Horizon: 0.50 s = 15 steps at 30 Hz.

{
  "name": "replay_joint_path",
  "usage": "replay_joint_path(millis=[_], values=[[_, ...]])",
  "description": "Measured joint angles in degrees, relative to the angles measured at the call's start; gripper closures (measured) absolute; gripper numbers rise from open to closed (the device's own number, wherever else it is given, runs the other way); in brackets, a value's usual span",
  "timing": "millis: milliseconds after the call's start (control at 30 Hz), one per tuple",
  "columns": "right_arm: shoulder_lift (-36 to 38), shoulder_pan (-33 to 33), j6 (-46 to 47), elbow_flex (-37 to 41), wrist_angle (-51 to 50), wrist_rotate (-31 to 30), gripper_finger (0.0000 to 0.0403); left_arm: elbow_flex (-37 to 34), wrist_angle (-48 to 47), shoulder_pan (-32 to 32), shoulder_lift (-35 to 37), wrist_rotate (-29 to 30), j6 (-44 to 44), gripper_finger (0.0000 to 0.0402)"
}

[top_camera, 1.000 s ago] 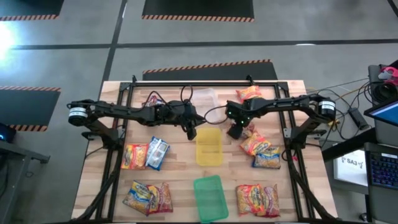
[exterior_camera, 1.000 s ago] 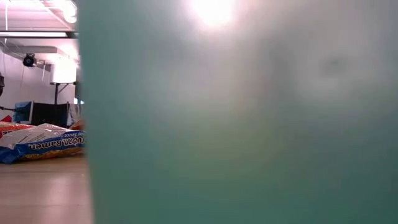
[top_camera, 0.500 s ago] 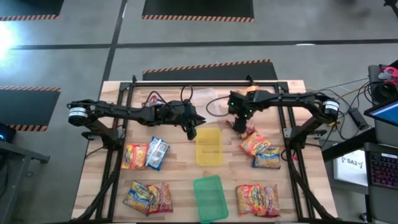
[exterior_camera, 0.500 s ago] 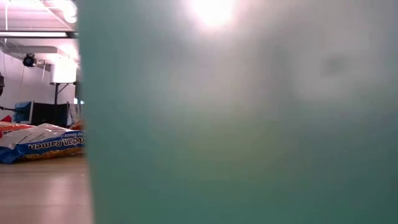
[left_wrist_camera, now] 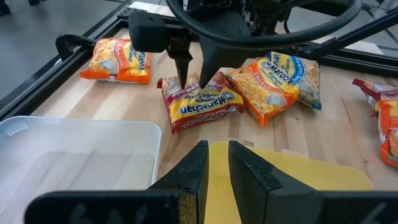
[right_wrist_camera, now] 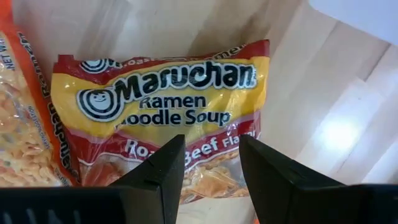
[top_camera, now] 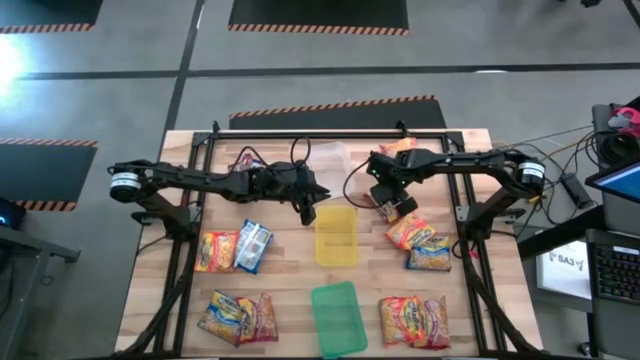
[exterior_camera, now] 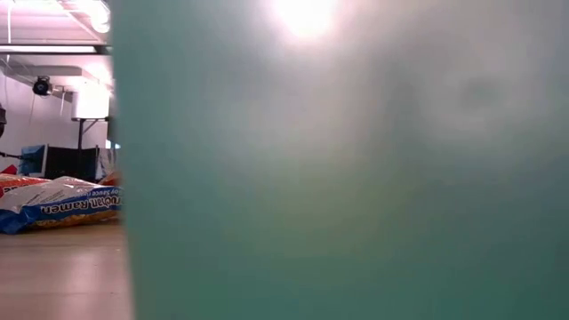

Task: Sort Maruchan noodles
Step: Put the red noodle pack into the transparent bin

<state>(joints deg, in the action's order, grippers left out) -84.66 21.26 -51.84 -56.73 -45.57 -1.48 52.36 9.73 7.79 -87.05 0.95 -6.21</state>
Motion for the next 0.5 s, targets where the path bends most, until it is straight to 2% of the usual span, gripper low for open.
replay_joint_path(millis=[233, 367, 500], values=[[-0.1, 0.0, 0.8, 1.3, -0.5, 3.4, 0.0264, 0.0, 0.0, 0.0, 0.0, 0.0, 0.7, 0.0357], [-1.0, -0.2, 1.4, 2.5, -0.2, 3.2, 0.0271, 0.0, 0.1, 0.0, 0.0, 0.0, 0.7, 0.0357], [-1.8, -0.3, 8.3, 2.6, 0.5, 2.9, 0.0276, 0.0, 0.1, 0.0, 0.0, 0.0, 0.8, 0.0357]])
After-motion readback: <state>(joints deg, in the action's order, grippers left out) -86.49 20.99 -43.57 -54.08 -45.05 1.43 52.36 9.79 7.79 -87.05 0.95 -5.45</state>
